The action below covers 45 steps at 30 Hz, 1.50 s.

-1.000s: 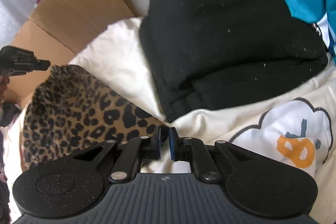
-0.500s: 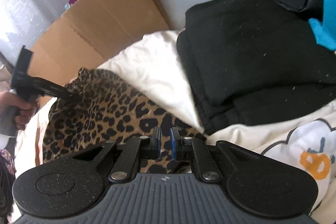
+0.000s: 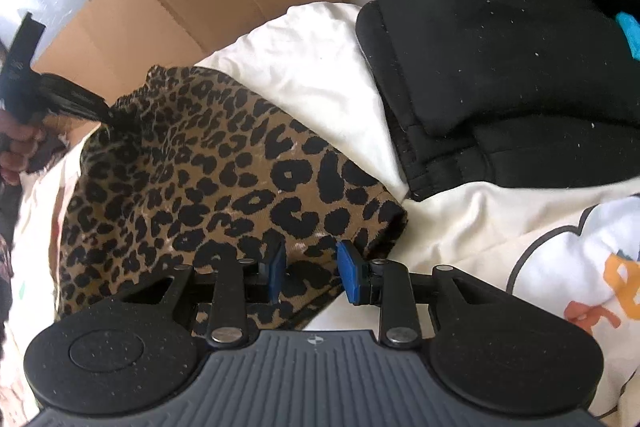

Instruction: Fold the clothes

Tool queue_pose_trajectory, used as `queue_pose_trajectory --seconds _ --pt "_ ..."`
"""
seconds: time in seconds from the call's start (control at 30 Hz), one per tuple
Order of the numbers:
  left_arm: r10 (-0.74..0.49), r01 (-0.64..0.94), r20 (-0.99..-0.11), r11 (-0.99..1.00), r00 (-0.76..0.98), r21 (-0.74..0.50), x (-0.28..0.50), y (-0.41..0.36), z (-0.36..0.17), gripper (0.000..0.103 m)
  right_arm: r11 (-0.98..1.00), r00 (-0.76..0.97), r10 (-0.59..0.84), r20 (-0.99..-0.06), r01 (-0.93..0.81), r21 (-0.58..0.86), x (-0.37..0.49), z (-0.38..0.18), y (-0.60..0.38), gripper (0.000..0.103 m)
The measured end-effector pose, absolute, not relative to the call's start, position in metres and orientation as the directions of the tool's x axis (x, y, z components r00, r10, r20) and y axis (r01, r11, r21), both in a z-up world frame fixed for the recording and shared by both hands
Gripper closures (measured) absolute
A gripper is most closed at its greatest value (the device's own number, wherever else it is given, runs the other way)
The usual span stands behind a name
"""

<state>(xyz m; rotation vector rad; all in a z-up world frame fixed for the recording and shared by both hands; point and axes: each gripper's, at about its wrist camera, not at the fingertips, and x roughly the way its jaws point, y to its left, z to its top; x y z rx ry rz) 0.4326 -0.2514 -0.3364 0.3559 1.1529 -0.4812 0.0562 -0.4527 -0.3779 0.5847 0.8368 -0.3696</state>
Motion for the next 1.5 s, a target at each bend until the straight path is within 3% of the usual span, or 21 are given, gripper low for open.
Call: queue_pose_trajectory --seconds 0.2,0.3,0.53,0.7,0.9,1.1,1.5 --pt "-0.160 0.464 -0.931 0.886 0.327 0.011 0.434 -0.251 -0.338 0.100 0.777 0.622 -0.071 -0.780 0.525 0.348 0.056 -0.378 -0.457 0.068" --pt "-0.251 0.463 -0.909 0.883 0.333 -0.074 0.428 -0.251 -0.320 0.092 0.746 0.632 -0.079 -0.771 0.550 0.375 0.053 -0.373 -0.457 0.067" --pt "-0.195 0.466 -0.924 0.885 0.330 -0.021 0.418 -0.224 -0.299 0.092 0.730 0.693 -0.048 -0.719 0.515 0.448 0.053 -0.364 -0.444 0.067" --pt "-0.161 0.415 -0.937 0.910 0.311 -0.019 0.418 -0.197 -0.319 0.081 0.754 0.694 -0.057 -0.718 0.501 0.425 0.061 -0.365 -0.436 0.067" --pt "-0.186 0.361 -0.928 0.931 0.324 -0.060 0.423 -0.197 -0.349 0.083 0.751 0.658 -0.021 -0.753 0.507 0.422 0.063 -0.373 -0.440 0.067" --pt "-0.160 0.393 -0.926 0.919 0.341 -0.014 0.428 -0.219 -0.366 0.083 0.782 0.648 -0.028 -0.761 0.489 0.387 0.060 -0.372 -0.441 0.067" --pt "-0.240 0.485 -0.905 0.874 0.351 -0.044 0.382 -0.206 -0.318 0.083 0.804 0.660 -0.030 -0.750 0.462 0.375 0.066 -0.354 -0.430 0.067"
